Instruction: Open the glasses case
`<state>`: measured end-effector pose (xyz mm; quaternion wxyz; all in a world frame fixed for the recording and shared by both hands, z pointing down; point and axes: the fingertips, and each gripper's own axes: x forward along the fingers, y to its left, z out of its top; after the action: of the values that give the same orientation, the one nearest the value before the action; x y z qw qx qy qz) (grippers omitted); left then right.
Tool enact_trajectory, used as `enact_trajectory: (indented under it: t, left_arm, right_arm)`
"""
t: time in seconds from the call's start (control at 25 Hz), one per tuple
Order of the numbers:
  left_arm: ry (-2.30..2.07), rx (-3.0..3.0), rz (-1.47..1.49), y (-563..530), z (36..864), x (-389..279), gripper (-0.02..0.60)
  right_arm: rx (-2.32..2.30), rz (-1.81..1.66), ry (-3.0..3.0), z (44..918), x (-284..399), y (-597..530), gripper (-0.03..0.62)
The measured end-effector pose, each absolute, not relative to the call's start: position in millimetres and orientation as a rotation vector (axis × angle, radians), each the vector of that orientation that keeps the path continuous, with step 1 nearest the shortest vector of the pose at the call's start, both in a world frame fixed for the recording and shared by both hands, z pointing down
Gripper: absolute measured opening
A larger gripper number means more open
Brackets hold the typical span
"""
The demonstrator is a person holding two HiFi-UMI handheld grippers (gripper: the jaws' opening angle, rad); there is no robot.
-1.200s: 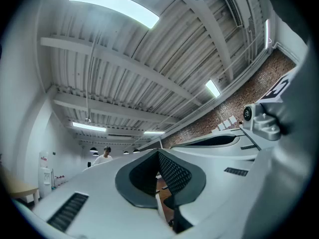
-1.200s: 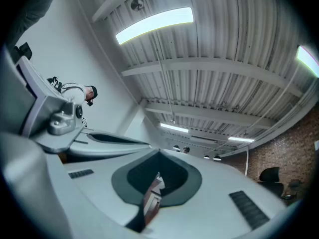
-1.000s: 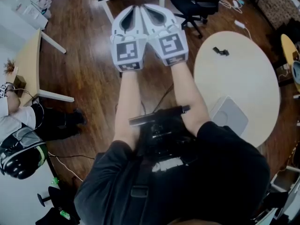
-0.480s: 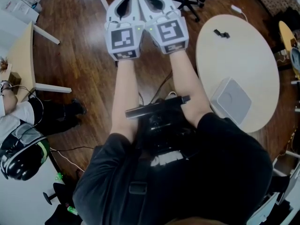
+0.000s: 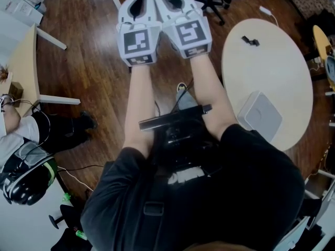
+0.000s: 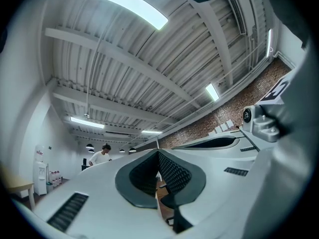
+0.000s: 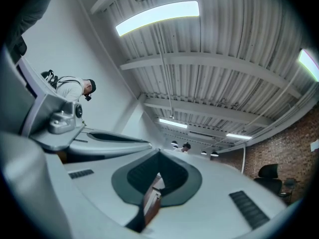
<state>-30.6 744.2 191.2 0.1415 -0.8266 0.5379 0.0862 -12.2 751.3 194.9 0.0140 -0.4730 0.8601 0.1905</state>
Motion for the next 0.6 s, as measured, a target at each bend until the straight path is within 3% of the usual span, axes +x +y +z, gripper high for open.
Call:
enact_trajectory:
  t: [0.6]
  left_arm:
    - [1.574, -2.380, 0.219, 640, 206, -26, -0.002]
  right_arm:
    - [-1.453, 0.562, 2.688, 209, -7, 647, 0.003]
